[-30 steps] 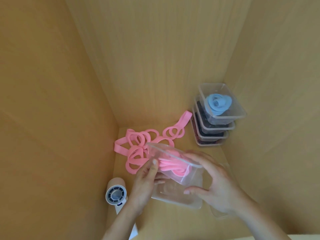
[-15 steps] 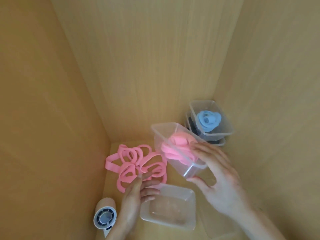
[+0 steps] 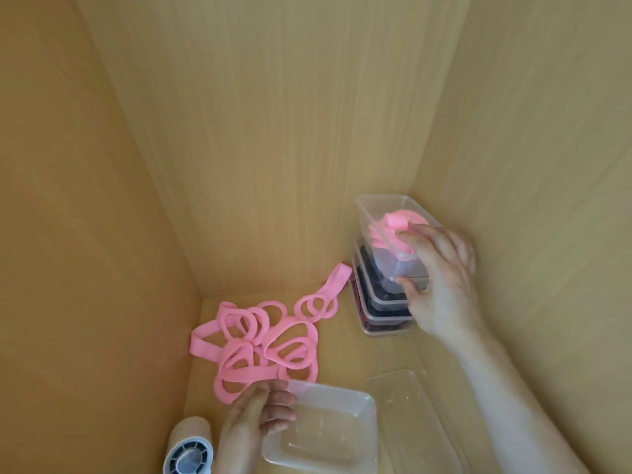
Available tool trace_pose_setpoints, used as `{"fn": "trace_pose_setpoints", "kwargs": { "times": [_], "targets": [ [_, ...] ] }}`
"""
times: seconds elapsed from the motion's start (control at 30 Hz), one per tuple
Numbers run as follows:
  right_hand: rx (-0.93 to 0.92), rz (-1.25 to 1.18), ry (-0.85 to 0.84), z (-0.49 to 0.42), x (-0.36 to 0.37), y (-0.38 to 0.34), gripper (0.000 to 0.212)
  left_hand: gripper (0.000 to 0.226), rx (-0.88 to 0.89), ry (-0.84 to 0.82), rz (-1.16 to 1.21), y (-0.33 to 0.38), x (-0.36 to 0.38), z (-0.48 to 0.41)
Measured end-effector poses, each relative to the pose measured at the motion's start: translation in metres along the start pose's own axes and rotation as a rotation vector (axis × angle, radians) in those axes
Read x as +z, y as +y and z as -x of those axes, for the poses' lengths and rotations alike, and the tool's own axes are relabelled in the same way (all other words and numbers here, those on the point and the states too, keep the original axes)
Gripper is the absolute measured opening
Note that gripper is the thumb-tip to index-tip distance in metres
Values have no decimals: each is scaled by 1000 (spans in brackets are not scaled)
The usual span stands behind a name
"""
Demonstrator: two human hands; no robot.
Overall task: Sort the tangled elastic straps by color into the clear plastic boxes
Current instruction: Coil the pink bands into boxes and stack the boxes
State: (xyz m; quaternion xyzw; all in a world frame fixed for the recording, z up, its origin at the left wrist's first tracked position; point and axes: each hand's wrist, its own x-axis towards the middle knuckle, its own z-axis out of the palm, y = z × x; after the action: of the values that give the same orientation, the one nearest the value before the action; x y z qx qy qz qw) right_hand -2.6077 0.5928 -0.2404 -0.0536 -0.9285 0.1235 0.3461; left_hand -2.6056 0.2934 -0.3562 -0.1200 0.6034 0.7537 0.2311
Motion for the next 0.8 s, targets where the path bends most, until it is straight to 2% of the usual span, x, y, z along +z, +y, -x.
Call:
{"fn": "trace_pose_setpoints", "kwargs": {
  "times": [0.1,0.2,0.37,0.53,0.6,0.67,0.73,0.8],
  "targets": [
    [14,9,-92,2,0,4,68,34,-1,21,17,-1,-2,3],
    [45,73,-87,1,4,1,64,31,-6,29,16,-1,-6,2],
    [126,187,-93,-3,12,-12,73,28,-8,27,9,3,-10,2],
    [182,91,-152,-11,2,-16,69,27,22,18,-54,8,-13,6],
    [182,26,-96,-12,-4,-24,69,26,44,10,-73,11,-14,8],
    [114,-73,47,-10,-9,-35,62,25,67,6,-85,13,-15,11],
    [15,-210,228,-1,-11,-47,48,25,77,4,-116,13,-16,13],
    [-48,-330,337,14,-7,-61,35,26,76,3,-148,10,-18,15]
  ]
}}
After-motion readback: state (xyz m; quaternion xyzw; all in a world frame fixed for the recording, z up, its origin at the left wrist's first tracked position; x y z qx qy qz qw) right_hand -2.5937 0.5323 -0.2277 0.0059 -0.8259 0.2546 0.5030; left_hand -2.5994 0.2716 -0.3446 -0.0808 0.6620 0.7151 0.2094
